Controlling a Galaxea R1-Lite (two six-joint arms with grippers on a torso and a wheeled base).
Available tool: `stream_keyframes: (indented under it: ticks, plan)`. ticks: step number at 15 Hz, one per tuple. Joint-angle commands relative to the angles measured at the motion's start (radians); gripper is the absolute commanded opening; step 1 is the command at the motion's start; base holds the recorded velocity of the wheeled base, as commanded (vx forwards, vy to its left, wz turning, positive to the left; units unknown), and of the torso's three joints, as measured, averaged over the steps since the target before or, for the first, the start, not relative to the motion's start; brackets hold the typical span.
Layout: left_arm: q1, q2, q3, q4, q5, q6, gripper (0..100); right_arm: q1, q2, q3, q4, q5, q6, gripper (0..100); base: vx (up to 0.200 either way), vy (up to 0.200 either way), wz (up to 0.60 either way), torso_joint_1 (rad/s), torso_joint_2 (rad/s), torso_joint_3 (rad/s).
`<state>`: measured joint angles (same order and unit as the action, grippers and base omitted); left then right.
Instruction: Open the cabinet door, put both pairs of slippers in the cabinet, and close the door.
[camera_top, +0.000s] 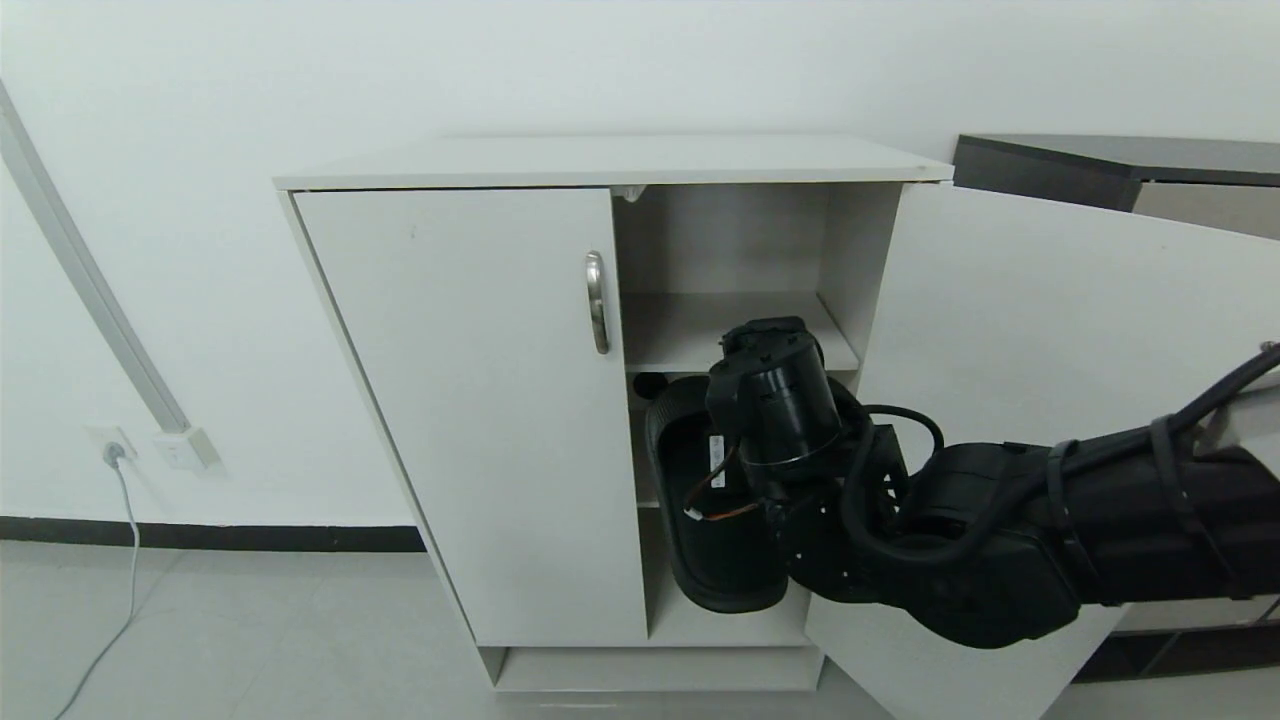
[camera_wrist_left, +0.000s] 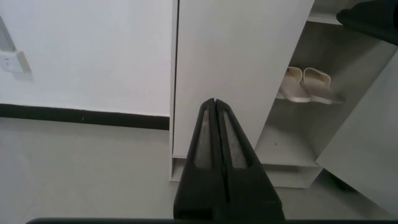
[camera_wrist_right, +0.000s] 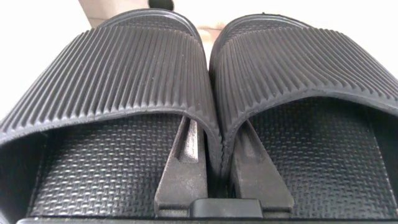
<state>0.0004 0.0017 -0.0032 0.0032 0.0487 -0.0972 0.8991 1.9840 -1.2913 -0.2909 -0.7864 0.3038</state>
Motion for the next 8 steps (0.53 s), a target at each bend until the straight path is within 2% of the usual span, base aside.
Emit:
stream_keyframes:
  ticks: [1,7,8]
  plan:
    - [0.001,0.001,0.0,0.0,0.0,-0.001,0,-0.008,-0.001,-0.019,0.004,-0.001,-0.002,0,0.0,0.0,0.0,0.0,0.0,0.0]
    - [0.001,0.001,0.0,0.0,0.0,0.001,0,-0.016,-0.01,-0.039,0.001,-0.001,-0.035,0,0.0,0.0,0.0,0.0,0.0,0.0]
    - [0.001,0.001,0.0,0.0,0.0,0.001,0,-0.017,-0.011,-0.039,0.001,-0.002,-0.037,0,0.2,0.0,0.0,0.007,0.0,0.002]
